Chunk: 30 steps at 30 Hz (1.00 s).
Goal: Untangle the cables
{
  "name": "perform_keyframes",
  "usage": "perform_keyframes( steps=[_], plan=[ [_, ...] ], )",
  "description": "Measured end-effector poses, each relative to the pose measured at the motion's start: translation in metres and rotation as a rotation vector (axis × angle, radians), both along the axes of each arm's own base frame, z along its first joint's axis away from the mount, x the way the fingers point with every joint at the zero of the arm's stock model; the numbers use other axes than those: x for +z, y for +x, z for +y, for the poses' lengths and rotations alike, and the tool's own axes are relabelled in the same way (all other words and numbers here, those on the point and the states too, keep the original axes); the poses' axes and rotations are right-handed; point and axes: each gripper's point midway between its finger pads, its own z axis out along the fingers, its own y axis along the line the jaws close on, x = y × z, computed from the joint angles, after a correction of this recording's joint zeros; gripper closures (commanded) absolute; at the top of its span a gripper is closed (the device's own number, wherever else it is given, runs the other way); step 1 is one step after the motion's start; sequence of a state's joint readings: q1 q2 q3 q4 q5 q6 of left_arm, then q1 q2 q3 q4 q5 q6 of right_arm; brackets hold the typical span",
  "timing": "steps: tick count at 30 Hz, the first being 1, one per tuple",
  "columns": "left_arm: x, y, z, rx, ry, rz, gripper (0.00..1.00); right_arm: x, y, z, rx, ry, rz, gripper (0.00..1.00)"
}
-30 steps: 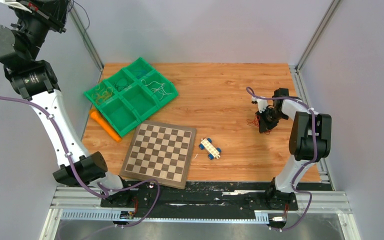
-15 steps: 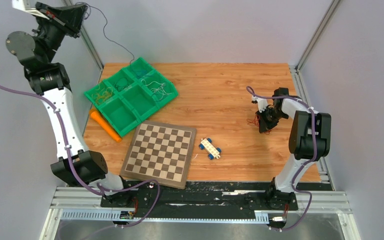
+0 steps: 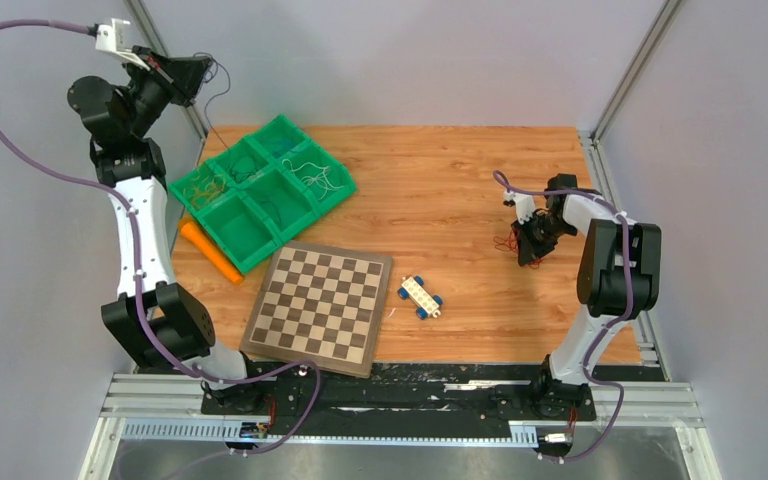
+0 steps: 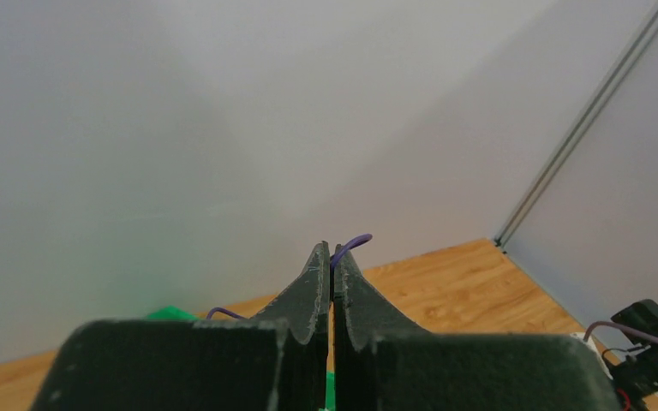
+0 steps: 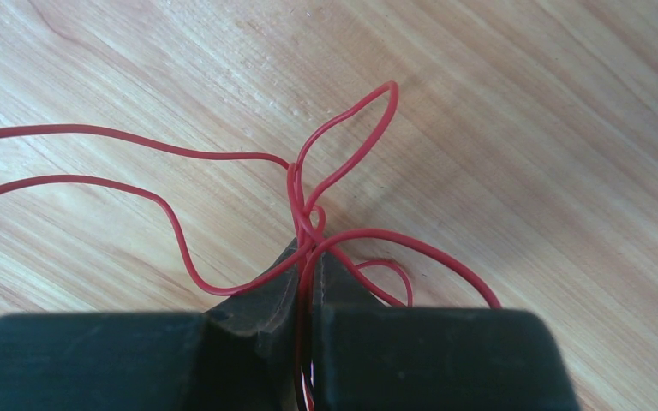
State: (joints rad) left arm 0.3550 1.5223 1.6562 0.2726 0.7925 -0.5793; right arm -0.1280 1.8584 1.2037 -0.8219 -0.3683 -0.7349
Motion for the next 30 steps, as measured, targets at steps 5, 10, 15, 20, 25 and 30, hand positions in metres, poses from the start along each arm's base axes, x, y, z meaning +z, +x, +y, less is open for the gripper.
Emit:
perform_keyframes(
  steps=[5, 10, 15, 20, 25, 30],
  plan=[
    [-0.038, 0.006, -0.007, -0.047, -0.012, 0.087, 1.0, 0.0, 0.0, 0.0, -0.005, 0.002, 0.008, 0.95],
    [-0.057, 0.007, -0.027, -0.106, -0.017, 0.13, 1.0, 0.0, 0.001, 0.0, -0.017, 0.009, 0.024, 0.95],
    [-0.075, 0.009, -0.036, -0.131, -0.002, 0.148, 1.0, 0.0, 0.001, 0.0, -0.023, 0.012, 0.027, 0.95],
    [-0.156, 0.018, -0.03, -0.114, 0.028, 0.295, 1.0, 0.0, 0.0, 0.0, -0.025, 0.011, 0.028, 0.94],
    [-0.238, 0.02, -0.024, -0.091, 0.082, 0.466, 1.0, 0.0, 0.0, 0.0, -0.024, 0.009, 0.018, 0.95],
    [-0.275, 0.018, -0.025, -0.086, 0.177, 0.535, 1.0, 0.001, 0.0, 0.001, -0.023, 0.012, 0.012, 0.95]
  ],
)
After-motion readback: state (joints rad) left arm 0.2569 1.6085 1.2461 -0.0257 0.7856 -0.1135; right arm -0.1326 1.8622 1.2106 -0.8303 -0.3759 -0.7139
